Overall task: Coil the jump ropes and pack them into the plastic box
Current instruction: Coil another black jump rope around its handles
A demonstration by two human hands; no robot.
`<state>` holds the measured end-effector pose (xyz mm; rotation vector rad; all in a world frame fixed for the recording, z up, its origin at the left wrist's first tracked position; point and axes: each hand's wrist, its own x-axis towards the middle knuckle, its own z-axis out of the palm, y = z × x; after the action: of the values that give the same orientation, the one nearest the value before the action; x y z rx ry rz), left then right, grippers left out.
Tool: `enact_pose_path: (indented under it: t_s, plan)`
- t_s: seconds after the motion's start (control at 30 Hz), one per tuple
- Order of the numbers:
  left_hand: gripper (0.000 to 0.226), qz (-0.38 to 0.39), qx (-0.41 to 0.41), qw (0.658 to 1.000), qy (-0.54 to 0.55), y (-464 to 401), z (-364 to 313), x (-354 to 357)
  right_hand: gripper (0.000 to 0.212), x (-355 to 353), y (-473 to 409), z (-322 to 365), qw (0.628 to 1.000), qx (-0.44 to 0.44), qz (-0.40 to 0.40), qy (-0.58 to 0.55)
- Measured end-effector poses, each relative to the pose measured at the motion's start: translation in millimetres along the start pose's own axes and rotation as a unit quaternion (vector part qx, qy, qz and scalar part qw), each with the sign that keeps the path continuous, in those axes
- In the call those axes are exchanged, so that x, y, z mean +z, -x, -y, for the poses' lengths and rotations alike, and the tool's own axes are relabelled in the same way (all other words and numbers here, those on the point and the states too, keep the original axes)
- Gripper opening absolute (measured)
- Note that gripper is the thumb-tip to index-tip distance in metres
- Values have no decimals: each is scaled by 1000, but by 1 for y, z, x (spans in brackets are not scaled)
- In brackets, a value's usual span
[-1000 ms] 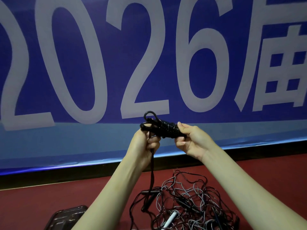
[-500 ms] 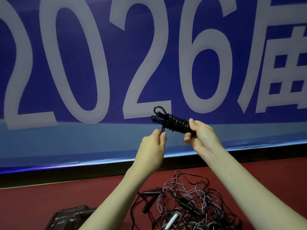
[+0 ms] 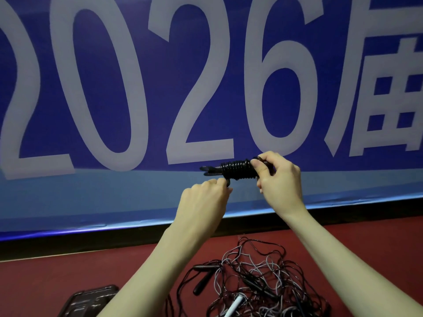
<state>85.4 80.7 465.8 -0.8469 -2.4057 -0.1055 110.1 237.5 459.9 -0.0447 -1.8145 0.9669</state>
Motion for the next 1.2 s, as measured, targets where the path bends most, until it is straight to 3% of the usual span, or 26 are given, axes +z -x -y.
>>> enact_pose_path:
  t_s: [0.07, 0.2, 0.4, 0.7, 0.83, 1.03, 1.2]
  plan:
    - [29, -14, 11, 1000, 9, -1, 3, 1, 10, -1, 0, 2, 996, -69, 11, 49]
    - [30, -27, 31, 998, 42, -1, 9, 2, 9, -5, -4, 6, 986, -112, 86, 86]
    - [28, -74, 23, 986, 146, 0, 16, -6, 12, -24, -14, 14, 975, -84, 186, 86]
    - [47, -1, 17, 959, 282, 1, 17, -1, 14, -50, -24, 17, 912, -46, 382, 143]
    - [45, 21, 70, 905, 420, -1, 20, 1, 14, -59, -28, 14, 901, 16, 431, 43]
    - [23, 56, 64, 809, 582, -2, 16, -2, 21, -60, -27, 8, 874, 71, 460, -140]
    - [34, 33, 52, 749, 659, -5, 14, 6, 33, -48, -23, 1, 851, 109, 448, -252]
